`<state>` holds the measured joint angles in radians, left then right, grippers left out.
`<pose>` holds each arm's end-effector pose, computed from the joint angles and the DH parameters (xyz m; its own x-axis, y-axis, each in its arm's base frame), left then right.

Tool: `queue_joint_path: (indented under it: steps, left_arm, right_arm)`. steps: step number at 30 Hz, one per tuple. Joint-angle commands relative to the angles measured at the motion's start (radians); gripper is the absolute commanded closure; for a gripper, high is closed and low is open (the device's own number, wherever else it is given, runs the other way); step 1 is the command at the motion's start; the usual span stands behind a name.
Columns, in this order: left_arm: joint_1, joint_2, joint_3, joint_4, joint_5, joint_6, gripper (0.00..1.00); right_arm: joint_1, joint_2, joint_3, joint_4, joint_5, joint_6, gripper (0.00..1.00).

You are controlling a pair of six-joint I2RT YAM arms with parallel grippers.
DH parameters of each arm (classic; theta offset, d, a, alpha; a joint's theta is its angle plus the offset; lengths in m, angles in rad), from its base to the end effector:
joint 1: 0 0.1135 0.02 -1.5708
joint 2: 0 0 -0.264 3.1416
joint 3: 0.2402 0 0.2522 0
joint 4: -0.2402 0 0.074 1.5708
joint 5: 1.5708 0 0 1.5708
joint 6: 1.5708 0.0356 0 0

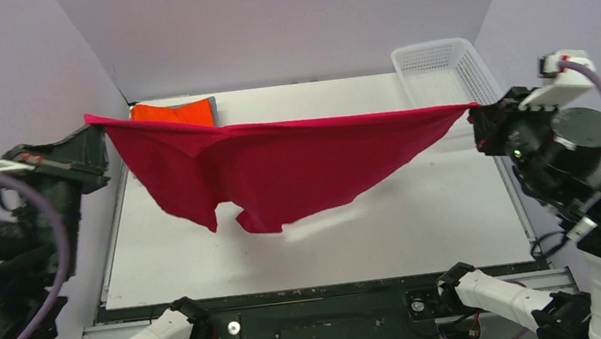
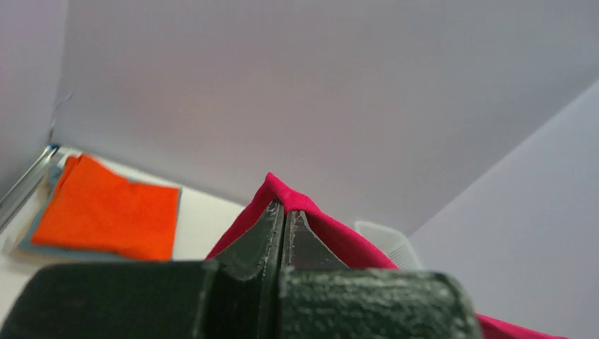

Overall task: Fold and stack the t-shirts
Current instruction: Flatten out the tshirt

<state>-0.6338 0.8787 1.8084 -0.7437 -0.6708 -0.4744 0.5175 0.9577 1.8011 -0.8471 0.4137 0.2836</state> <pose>0.0535 -0.0118 0.5678 0.1455 -0.5510 -0.8217 0.0429 0.8333 -0.5512 0.0877 0.0334 0.5519 -0.0321 0.2766 -0.9605 -0.0986 0.9554 0.2784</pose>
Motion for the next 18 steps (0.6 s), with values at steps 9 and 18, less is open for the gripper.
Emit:
queue_joint_path:
  steps: [9,18]
  left_arm:
    - [0.141,0.127,0.594,-0.051,0.526,0.189,1.0]
    - [0.296,0.141,0.394,0.061,0.487,0.148,1.0]
  right_arm:
    - [-0.005,-0.051,0.367,-0.129,-0.318,-0.006,1.0]
    - [-0.005,-0.038,0.306,-0.122,-0.088,-0.009,1.0]
